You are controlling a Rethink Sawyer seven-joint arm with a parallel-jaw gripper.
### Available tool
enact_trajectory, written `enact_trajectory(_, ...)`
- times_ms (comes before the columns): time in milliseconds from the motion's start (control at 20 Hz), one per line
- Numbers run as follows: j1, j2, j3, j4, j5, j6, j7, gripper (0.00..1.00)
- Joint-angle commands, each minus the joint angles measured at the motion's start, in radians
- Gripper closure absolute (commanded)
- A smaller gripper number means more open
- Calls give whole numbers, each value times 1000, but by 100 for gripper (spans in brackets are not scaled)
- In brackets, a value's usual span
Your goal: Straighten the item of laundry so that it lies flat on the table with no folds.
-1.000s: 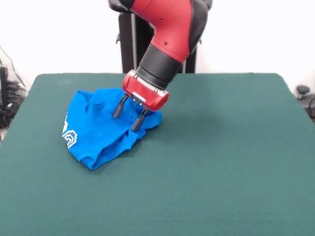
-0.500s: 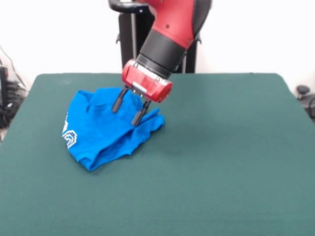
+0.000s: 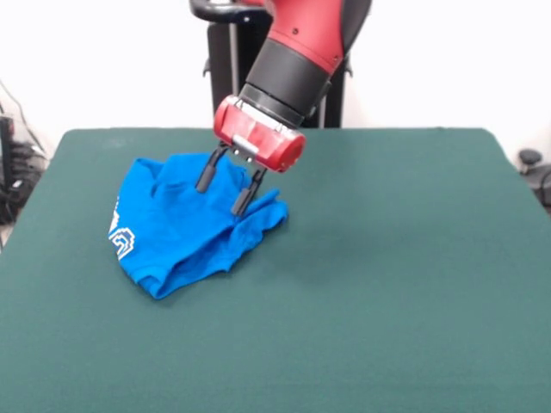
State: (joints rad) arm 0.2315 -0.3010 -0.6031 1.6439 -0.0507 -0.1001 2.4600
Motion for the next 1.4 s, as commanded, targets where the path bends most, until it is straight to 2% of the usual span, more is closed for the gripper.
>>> enact_trajectory(50,32,113,87,-21,88,10,134,0)
enact_trajectory(500,47,195,74,-45,157,-55,144,0)
enact_trajectory(700,79,237,36,-50,201,-70,148,0)
enact_trajectory(1400,121,324,-22,-35,272,-108,128,0)
